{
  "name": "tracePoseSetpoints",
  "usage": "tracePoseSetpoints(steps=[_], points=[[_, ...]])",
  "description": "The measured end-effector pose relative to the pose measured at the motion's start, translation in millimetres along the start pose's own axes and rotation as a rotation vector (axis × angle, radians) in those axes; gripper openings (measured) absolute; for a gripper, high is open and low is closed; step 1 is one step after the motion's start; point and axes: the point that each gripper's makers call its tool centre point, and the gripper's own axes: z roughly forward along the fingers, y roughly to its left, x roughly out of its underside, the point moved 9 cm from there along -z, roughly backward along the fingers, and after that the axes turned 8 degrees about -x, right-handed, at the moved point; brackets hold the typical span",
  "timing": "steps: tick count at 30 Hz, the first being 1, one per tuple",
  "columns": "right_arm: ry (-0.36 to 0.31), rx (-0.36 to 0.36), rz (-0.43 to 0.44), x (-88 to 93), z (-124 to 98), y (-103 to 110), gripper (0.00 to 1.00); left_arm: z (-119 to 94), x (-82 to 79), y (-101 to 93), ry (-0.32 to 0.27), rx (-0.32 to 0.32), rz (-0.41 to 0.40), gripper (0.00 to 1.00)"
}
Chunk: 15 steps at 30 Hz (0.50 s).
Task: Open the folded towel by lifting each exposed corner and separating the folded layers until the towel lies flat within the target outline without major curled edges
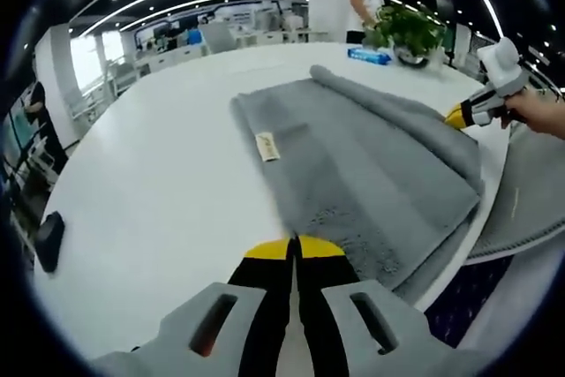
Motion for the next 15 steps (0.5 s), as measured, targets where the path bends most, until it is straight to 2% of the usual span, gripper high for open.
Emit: tracePoseSetpoints(steps=[3, 6, 7, 9, 15], points=[[0.015, 0.026, -0.009, 5.2, -3, -6, 0.00, 1, -0.1, 1.0, 0.005, 0.002, -0.010, 0.00], [0.065, 0.070, -0.131, 8.1, -7, -11, 0.00, 2, 0.6, 4.4, 0.008, 0.015, -0.040, 0.00], [0.081, 0.085, -0.187, 9.8, -7, -13, 0.00, 2, 1.6, 5.9, 0.017, 0.021, -0.096, 0.00], [0.073, 0.078, -0.167, 10.5, -6, -13, 0.00, 2, 1.9, 8.2, 0.021, 0.021, -0.131, 0.00], [0.090, 0.087, -0.179, 9.3, -6, -13, 0.00, -1, 5.1, 10.0, 0.011, 0.008, -0.151, 0.00]])
